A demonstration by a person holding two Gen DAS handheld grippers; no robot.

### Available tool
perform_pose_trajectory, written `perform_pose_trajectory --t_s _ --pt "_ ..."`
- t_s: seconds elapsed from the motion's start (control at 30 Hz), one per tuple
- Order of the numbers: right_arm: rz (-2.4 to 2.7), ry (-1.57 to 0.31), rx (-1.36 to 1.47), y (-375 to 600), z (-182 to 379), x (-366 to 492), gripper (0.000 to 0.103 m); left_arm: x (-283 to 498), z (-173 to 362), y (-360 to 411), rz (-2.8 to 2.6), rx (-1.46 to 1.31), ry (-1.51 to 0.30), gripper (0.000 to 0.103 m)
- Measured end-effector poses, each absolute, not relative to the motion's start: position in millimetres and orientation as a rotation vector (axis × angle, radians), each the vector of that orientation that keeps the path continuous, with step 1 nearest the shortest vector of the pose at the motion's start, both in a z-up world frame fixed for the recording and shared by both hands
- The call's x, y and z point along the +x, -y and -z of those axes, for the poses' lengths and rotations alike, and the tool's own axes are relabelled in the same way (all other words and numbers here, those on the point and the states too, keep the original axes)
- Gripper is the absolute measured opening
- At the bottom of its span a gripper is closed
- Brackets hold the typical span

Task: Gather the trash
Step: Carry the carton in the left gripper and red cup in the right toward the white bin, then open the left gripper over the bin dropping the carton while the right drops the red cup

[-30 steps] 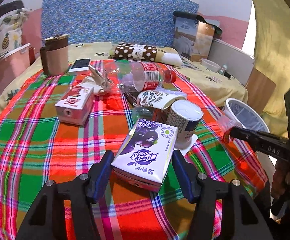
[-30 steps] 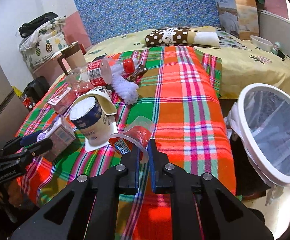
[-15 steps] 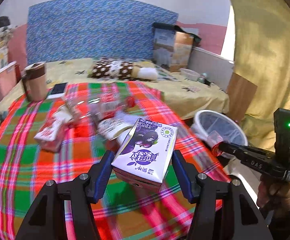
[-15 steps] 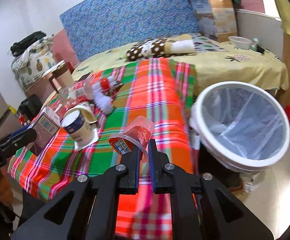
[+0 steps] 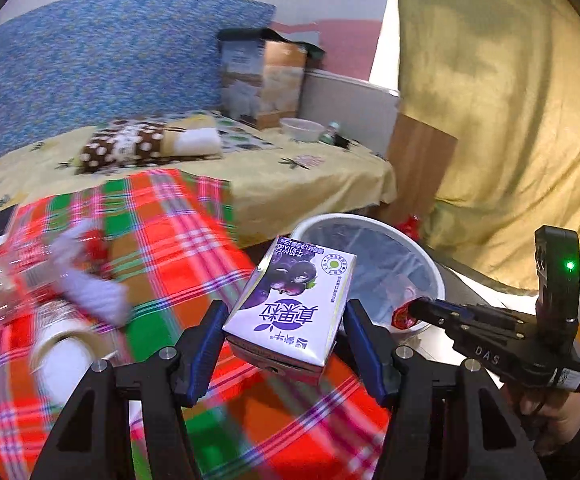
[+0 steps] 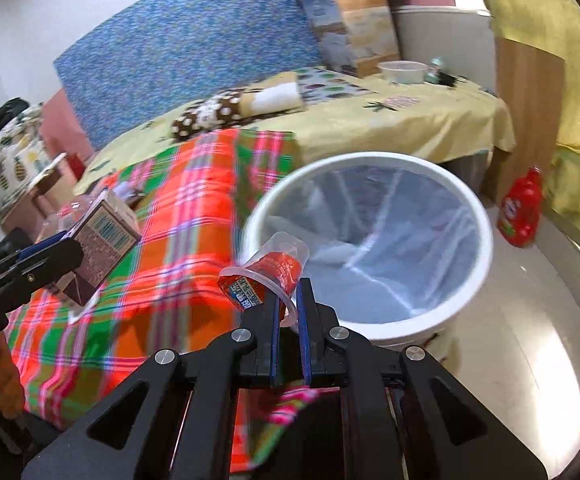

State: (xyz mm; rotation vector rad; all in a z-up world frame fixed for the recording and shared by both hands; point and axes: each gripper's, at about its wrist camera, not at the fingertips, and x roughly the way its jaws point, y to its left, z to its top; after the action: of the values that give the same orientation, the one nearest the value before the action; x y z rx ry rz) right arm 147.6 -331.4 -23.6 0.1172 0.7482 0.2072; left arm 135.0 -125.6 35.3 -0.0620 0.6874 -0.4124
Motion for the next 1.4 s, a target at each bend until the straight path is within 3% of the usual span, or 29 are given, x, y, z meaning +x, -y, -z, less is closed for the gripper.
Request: perform_pose_trajectory --t_s 0.53,0.7,1.4 --pt "-0.088 -0.818 0.101 371 35 166 0.012 201 0 212 0.559 -0.003 -0.77 0.06" --pt "-0.074 -0.826 0.093 375 37 168 0.032 206 6 219 0.569 0.004 -0.787 0.06" --pt "-0.165 -0.714 0.104 351 16 141 0.032 168 -14 178 0.502 -0.068 -0.734 0.06"
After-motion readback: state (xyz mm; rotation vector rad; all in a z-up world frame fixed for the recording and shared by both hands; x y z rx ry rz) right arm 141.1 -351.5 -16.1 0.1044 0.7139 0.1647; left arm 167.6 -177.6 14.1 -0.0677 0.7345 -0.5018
